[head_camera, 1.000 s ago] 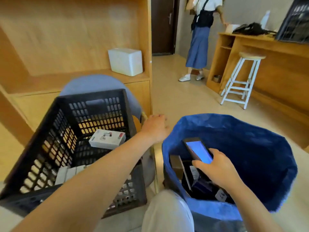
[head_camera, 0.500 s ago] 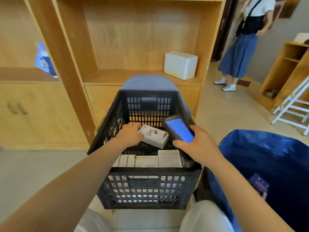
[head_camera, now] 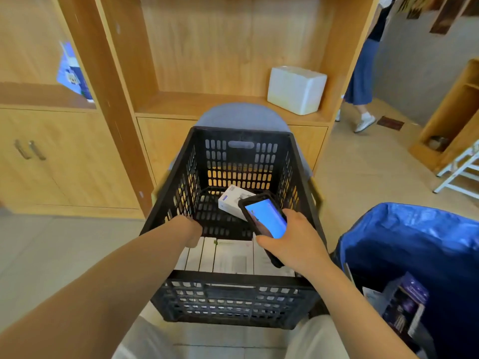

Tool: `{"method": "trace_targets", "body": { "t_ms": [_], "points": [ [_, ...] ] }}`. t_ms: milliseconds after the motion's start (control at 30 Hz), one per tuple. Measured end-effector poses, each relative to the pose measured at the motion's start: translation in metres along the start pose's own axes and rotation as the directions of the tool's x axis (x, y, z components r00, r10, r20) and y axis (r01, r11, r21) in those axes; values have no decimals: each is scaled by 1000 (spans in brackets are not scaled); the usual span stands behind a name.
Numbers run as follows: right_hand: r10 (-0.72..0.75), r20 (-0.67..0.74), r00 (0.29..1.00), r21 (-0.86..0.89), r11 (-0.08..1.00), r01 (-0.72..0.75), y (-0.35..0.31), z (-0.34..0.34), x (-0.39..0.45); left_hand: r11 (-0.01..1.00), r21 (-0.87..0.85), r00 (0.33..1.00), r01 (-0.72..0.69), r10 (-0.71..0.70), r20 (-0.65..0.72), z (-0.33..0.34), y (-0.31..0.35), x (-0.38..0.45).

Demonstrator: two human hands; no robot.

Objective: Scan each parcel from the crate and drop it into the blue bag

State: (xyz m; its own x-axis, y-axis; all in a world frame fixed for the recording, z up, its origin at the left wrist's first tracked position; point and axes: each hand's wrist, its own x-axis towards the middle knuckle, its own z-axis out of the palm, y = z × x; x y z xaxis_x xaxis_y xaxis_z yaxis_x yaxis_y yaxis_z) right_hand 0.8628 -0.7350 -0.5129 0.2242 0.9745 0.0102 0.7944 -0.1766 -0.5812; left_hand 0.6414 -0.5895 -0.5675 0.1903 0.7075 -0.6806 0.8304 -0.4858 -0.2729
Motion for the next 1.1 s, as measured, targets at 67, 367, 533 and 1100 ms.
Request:
{"method": "trace_targets", "body": {
  "t_ms": [67, 367, 533, 1100],
  "points": [
    [1, 8, 1000, 9, 1000, -1, 1, 2, -1, 999, 39, 1000, 4, -4, -12, 2, 1, 0],
    [9, 35, 999, 21, 1000, -10, 4, 9, -6, 1000, 19, 989, 13, -10, -149, 3, 2, -6],
    [10, 31, 999, 33, 999, -11, 8, 12, -10, 997, 51, 959, 65, -48, -278, 6, 11, -14],
    [-9, -15, 1000, 43, 999, 10, -2, -7, -4, 931, -365, 799, -22, -203, -566, -1, -2, -80]
  ]
}}
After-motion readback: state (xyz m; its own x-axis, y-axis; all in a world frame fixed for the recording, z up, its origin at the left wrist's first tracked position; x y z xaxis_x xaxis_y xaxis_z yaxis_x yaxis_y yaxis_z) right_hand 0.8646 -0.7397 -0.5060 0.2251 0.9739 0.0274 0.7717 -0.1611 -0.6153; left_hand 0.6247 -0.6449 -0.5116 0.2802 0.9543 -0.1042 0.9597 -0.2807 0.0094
